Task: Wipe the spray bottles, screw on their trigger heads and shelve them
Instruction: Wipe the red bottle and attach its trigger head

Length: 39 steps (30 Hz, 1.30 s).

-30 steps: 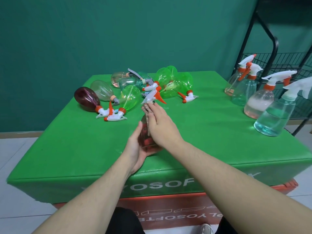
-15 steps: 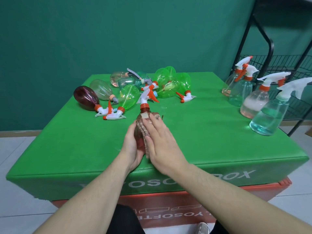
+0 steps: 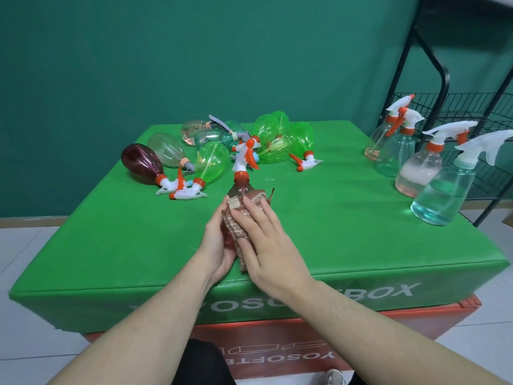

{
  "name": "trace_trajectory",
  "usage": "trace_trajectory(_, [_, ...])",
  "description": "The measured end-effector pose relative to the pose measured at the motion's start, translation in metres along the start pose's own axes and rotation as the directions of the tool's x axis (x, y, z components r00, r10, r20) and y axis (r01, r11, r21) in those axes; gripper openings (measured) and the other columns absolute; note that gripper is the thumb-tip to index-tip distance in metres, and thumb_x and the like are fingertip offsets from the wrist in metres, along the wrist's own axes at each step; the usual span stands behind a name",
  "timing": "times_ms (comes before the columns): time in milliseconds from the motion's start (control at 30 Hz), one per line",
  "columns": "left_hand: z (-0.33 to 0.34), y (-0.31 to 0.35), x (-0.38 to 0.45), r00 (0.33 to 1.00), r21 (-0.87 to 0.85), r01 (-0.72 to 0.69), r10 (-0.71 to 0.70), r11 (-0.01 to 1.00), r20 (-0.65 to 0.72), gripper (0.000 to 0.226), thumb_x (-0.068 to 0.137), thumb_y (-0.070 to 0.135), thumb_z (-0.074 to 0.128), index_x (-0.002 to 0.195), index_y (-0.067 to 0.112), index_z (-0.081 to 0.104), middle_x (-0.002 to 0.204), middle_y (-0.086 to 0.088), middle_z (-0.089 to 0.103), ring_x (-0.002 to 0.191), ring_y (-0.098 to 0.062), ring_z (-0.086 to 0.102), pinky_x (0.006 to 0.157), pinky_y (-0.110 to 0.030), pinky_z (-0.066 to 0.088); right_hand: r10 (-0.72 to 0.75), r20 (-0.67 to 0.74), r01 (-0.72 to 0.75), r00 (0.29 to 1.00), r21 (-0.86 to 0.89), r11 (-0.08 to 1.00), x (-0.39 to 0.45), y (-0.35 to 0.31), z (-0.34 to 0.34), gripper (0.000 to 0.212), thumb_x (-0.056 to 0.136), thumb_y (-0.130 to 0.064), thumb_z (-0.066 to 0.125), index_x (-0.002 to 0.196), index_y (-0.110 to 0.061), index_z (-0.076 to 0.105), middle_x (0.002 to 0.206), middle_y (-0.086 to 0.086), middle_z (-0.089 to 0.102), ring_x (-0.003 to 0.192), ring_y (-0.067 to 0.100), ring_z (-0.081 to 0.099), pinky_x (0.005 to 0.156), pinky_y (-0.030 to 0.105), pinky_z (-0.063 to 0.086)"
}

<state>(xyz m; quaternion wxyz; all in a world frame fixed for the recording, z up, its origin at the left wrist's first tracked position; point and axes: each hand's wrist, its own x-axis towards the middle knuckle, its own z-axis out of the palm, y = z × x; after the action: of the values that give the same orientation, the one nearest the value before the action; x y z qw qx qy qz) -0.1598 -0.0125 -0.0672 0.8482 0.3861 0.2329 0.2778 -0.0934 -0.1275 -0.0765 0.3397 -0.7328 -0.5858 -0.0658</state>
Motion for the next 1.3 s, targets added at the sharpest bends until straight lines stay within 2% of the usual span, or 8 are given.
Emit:
trace_trajectory(167, [0.000,0.003,-0.003,0.999,0.018,0.023,-0.024,1.000,0.045,0.043,0.108,0.038,0.039,0.116,0.014,0.074,0.119,-0.011,0.075,0.104,-0.020,0.074,0.081,-0.033,0.062,0.002,-0.059,0.001,0.998,0.036,0.999,0.020,-0.002,-0.003,0.048,0.103,-0.031,0.037,0.151,-0.024,0.043,0.164,-0.004,0.028,0.155,0.016,0.007,0.127,0.032,0.008])
trace_trajectory(400, [-0.002,0.007,-0.005,0.995,0.062,0.068,-0.073,0.996,0.069,0.041,0.105,0.044,0.043,0.122,0.020,0.072,0.115,-0.009,0.076,0.098,-0.026,0.074,0.075,-0.047,0.059,0.155,0.013,-0.155,0.988,0.186,0.970,0.058,-0.002,-0.012,0.046,0.105,-0.027,0.038,0.150,-0.022,0.044,0.161,0.000,0.033,0.147,0.015,0.029,0.123,0.035,0.023])
trace_trajectory(667, [-0.003,0.006,-0.005,0.997,0.030,0.057,-0.059,0.998,0.049,0.042,0.105,0.042,0.043,0.124,0.018,0.071,0.120,-0.013,0.074,0.097,-0.028,0.075,0.087,-0.054,0.058,0.255,0.031,-0.255,0.966,0.226,0.940,0.068,-0.009,-0.009,0.047,0.107,-0.032,0.034,0.153,-0.026,0.040,0.165,-0.008,0.024,0.147,0.012,0.029,0.120,0.030,0.023])
trace_trajectory(900, [0.001,0.004,-0.005,0.999,-0.056,0.022,-0.023,0.998,-0.028,0.042,0.108,0.038,0.040,0.127,0.014,0.070,0.121,-0.010,0.075,0.107,-0.022,0.074,0.078,-0.033,0.061,0.139,0.005,-0.139,0.990,0.100,0.985,0.039,-0.010,-0.001,0.053,0.105,-0.033,0.028,0.157,-0.020,0.033,0.165,0.001,0.026,0.151,0.016,0.022,0.124,0.039,0.021])
trace_trajectory(1000, [0.002,0.004,-0.005,0.999,-0.092,-0.002,-0.002,0.996,-0.046,0.048,0.109,0.037,0.037,0.132,0.004,0.066,0.129,-0.017,0.070,0.118,-0.027,0.069,0.095,-0.036,0.057,0.110,0.018,-0.111,0.994,0.056,0.992,0.022,-0.010,0.004,0.058,0.103,-0.039,0.021,0.159,-0.024,0.026,0.167,-0.002,0.018,0.154,0.015,0.012,0.125,0.043,0.018])
trace_trajectory(1100, [0.005,0.005,-0.009,0.999,-0.050,-0.002,0.000,0.999,-0.055,0.054,0.109,0.042,0.037,0.124,0.002,0.069,0.126,-0.021,0.071,0.113,-0.029,0.072,0.100,-0.038,0.057,0.083,0.036,-0.085,0.996,0.047,0.995,0.010,-0.007,0.008,0.055,0.105,-0.038,0.024,0.159,-0.027,0.024,0.169,-0.005,0.011,0.156,0.016,0.004,0.125,0.047,0.017])
trace_trajectory(1200, [0.006,0.005,-0.011,0.998,-0.033,0.016,-0.018,0.999,-0.053,0.063,0.103,0.054,0.047,0.132,0.000,0.064,0.127,-0.022,0.070,0.120,-0.031,0.068,0.107,-0.042,0.052,0.060,0.038,-0.062,0.997,0.040,0.997,0.000,-0.003,0.009,0.053,0.107,-0.035,0.029,0.159,-0.030,0.023,0.169,-0.008,0.008,0.156,0.015,0.001,0.125,0.049,0.016])
trace_trajectory(1300, [0.004,0.005,-0.009,0.999,-0.058,0.012,-0.014,0.998,-0.047,0.084,0.089,0.055,0.068,0.150,0.003,0.044,0.134,-0.024,0.066,0.126,-0.035,0.065,0.103,-0.045,0.055,0.045,0.024,-0.046,0.999,0.058,0.997,-0.002,0.001,0.007,0.052,0.107,-0.031,0.033,0.159,-0.030,0.025,0.168,-0.010,0.010,0.156,0.015,0.003,0.125,0.048,0.016])
